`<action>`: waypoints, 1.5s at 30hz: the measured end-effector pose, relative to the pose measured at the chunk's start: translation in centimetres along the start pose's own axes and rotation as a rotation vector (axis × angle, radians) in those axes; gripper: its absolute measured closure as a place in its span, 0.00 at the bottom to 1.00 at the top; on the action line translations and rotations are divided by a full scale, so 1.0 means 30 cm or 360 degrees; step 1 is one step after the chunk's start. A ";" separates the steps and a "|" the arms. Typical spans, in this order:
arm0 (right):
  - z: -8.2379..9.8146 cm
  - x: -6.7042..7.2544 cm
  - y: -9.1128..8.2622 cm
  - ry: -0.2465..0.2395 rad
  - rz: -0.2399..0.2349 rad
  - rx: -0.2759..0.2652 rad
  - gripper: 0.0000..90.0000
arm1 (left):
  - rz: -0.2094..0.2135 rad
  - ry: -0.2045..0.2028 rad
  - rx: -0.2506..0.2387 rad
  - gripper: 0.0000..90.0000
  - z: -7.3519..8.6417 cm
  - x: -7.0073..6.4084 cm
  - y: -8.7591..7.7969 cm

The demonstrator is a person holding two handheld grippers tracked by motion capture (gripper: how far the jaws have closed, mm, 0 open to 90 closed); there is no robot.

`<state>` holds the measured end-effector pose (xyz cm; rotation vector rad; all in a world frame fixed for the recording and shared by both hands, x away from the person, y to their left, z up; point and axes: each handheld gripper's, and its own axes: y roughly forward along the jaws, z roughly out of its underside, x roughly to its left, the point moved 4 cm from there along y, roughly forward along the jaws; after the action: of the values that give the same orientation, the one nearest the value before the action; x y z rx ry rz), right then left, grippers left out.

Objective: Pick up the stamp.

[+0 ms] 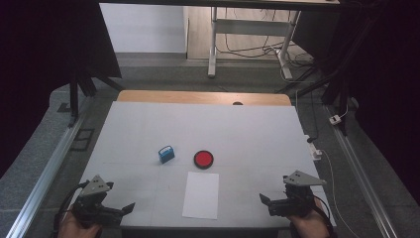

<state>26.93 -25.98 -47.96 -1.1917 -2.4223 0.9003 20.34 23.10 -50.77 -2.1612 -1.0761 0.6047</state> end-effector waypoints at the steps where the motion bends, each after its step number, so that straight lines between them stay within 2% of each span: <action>1: 0.000 -0.001 0.000 0.0004 -0.0002 0.0001 0.00 | 0.0003 0.0001 -0.0002 0.00 0.000 0.000 -0.001; 6: 0.000 0.002 0.001 -0.0006 -0.0003 0.0000 0.00 | 0.0021 -0.0011 -0.0004 0.00 0.000 0.002 -0.001; 21: 0.000 0.005 0.002 -0.0022 -0.0015 0.0014 0.00 | 0.0015 -0.0031 0.0014 0.00 0.000 0.006 0.003; 31: 0.001 0.008 0.005 -0.0036 -0.0030 0.0019 0.00 | 0.0029 -0.0039 -0.0010 0.00 -0.003 0.009 -0.002; 41: 0.001 0.010 0.007 -0.0045 -0.0030 0.0035 0.00 | 0.0009 0.0011 -0.0010 0.00 -0.025 0.009 0.004; 45: 0.001 0.011 0.007 -0.0048 -0.0034 0.0037 0.00 | 0.0027 0.0018 -0.0008 0.00 -0.032 0.011 0.008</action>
<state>26.84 -25.64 -48.11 -1.1497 -2.4367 0.9442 21.26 22.96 -50.32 -2.1776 -1.0550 0.5973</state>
